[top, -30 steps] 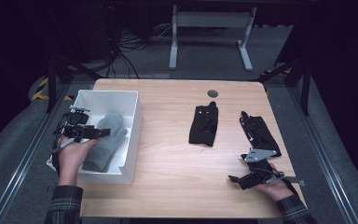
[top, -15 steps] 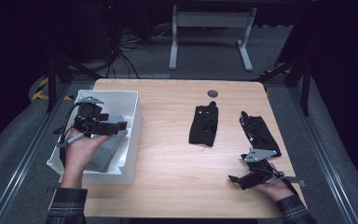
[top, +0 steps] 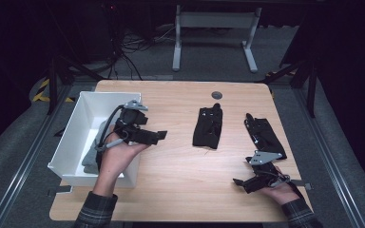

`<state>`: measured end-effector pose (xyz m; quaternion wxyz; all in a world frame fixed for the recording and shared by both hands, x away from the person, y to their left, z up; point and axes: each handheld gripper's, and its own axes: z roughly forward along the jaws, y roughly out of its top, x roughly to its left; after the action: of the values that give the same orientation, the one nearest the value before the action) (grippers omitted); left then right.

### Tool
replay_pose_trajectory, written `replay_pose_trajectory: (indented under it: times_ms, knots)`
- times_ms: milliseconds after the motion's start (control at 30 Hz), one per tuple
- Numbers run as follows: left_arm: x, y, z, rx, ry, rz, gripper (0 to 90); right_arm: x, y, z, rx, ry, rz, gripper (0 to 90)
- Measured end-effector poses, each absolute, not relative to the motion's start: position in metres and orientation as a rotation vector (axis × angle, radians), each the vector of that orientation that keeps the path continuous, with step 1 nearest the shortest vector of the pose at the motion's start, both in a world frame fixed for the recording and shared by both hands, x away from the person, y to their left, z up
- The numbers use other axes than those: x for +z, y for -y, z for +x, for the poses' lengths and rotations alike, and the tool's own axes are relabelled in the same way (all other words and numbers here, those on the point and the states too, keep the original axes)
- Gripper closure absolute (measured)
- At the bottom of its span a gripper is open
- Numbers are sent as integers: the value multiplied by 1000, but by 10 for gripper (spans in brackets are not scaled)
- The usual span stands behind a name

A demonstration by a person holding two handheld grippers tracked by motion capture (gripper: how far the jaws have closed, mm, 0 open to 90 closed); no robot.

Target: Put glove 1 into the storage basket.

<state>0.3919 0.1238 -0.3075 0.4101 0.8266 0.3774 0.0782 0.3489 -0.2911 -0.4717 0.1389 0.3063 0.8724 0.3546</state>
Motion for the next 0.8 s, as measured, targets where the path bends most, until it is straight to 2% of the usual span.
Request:
replay_pose_trajectory:
  times_ms: [233, 467, 800]
  knots:
    - [-320, -93, 389, 179, -900, 2124, 135, -472, 291, 349, 1025, -2522, 886, 0]
    - [-348, -63, 387, 173, -867, 2191, 133, -472, 291, 349, 1025, -2522, 886, 0]
    - [-394, -49, 376, 187, -843, 2235, 133, -470, 292, 349, 1013, -2537, 879, 5]
